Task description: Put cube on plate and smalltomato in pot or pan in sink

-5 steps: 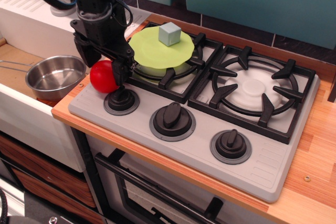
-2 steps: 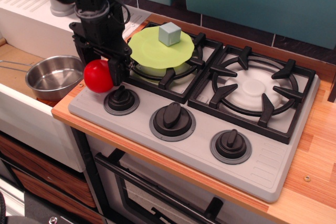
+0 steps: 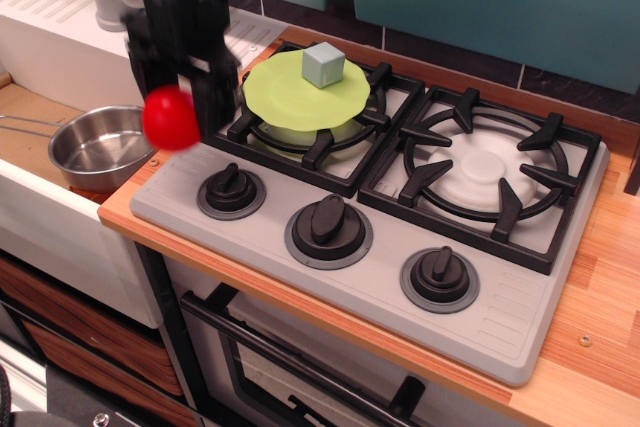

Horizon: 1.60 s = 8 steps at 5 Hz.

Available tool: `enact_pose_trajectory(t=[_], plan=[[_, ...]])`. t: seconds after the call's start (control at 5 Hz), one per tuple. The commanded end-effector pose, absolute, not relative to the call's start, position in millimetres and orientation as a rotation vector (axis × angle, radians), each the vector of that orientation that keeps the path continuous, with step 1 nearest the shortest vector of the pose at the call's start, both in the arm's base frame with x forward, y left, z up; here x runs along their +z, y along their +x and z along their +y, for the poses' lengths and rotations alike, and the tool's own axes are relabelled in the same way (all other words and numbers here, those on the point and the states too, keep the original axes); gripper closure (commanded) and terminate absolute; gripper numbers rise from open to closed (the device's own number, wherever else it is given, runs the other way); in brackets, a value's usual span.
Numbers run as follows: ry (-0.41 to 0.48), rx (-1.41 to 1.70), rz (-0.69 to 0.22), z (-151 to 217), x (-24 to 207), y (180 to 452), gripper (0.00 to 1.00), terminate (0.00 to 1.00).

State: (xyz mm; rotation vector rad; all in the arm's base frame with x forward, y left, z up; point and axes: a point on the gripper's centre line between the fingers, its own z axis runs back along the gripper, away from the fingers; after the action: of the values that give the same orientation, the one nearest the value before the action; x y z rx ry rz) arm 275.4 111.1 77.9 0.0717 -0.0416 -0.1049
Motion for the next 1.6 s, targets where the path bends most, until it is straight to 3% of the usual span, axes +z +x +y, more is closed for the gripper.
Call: enact_pose_trajectory(t=[0.0,0.4,0.8,1.4], plan=[[0.108,-0.182,-0.110,143,111,294,1.00,0.00],[0.110,-0.249,-0.133,179,109,309,1.00,0.00],[0.094,-0.293,-0.166,206,91,322,1.00,0.00],[0.068,-0.306,-0.196,236,65,316,1.00,0.00]])
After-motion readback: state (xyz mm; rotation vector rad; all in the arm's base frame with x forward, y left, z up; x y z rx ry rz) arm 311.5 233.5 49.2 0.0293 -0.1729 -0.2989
